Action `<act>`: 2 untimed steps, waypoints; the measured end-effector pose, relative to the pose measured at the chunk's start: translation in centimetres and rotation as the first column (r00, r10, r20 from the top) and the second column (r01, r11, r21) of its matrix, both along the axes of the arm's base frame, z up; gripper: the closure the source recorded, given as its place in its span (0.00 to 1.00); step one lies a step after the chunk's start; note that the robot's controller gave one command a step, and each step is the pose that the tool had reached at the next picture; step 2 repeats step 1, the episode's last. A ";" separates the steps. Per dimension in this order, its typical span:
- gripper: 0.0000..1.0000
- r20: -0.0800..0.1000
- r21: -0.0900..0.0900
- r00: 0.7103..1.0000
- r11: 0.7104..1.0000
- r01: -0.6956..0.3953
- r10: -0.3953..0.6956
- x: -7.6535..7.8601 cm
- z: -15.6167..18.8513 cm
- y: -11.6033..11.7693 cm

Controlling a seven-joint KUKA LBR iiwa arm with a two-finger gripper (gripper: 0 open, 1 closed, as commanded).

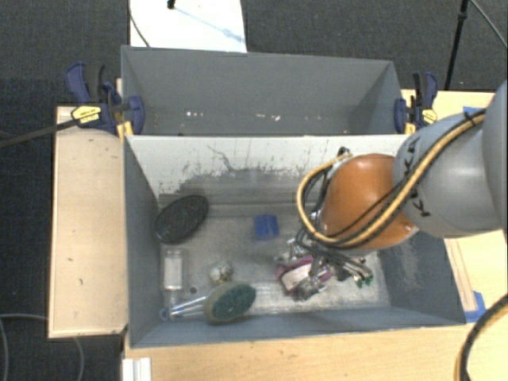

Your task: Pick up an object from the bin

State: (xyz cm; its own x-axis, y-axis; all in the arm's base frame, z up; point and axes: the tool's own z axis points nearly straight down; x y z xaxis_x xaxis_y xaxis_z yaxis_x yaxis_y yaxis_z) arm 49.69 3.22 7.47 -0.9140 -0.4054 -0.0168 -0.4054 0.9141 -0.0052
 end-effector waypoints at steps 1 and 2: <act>1.00 -0.009 -0.004 0.987 0.987 -0.163 0.162 -0.6 14.7 -4.7; 1.00 -0.009 -0.004 0.987 0.987 -0.163 0.162 -0.6 14.7 -4.7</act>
Offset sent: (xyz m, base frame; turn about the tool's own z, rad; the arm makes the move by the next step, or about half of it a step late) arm -0.0072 -0.0451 0.1428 -0.1669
